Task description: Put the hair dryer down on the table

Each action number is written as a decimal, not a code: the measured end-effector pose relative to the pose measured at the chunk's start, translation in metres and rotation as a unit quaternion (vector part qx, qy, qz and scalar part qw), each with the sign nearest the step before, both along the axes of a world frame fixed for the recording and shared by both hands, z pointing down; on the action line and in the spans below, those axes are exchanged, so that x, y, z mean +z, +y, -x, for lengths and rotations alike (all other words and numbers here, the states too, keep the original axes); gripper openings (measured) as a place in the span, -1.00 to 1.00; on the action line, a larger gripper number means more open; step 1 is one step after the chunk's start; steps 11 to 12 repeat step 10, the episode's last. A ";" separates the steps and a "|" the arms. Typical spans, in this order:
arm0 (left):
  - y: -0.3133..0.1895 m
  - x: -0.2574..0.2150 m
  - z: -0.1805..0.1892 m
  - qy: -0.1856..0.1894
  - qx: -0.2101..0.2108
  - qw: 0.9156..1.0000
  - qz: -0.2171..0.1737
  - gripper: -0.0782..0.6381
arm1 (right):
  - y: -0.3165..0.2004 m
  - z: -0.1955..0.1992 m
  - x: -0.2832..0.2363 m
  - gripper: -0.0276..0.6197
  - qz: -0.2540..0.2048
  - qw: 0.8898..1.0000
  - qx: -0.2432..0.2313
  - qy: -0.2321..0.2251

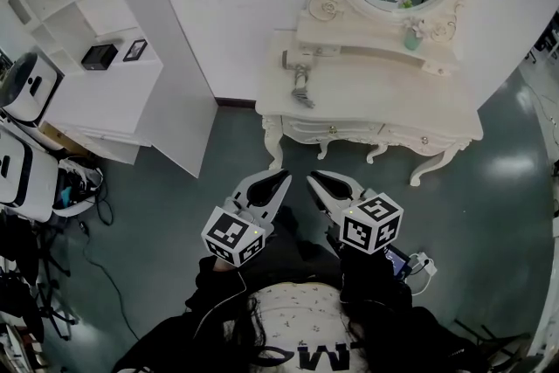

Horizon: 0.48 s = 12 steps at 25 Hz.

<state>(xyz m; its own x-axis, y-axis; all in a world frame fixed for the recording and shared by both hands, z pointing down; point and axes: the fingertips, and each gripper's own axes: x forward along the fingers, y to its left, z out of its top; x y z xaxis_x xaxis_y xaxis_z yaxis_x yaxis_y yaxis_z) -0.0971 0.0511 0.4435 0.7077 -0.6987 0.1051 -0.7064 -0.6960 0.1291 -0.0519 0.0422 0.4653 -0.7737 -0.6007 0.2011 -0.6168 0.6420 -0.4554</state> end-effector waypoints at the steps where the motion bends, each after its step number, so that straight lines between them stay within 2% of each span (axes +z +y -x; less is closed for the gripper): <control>1: 0.000 -0.001 0.001 0.000 0.000 1.000 0.000 -0.78 | 0.000 0.001 0.000 -0.78 0.000 1.000 -0.001 0.001; 12: -0.006 -0.004 0.011 0.005 -0.014 1.000 -0.008 -0.78 | -0.007 0.017 0.000 -0.78 -0.004 1.000 -0.027 0.012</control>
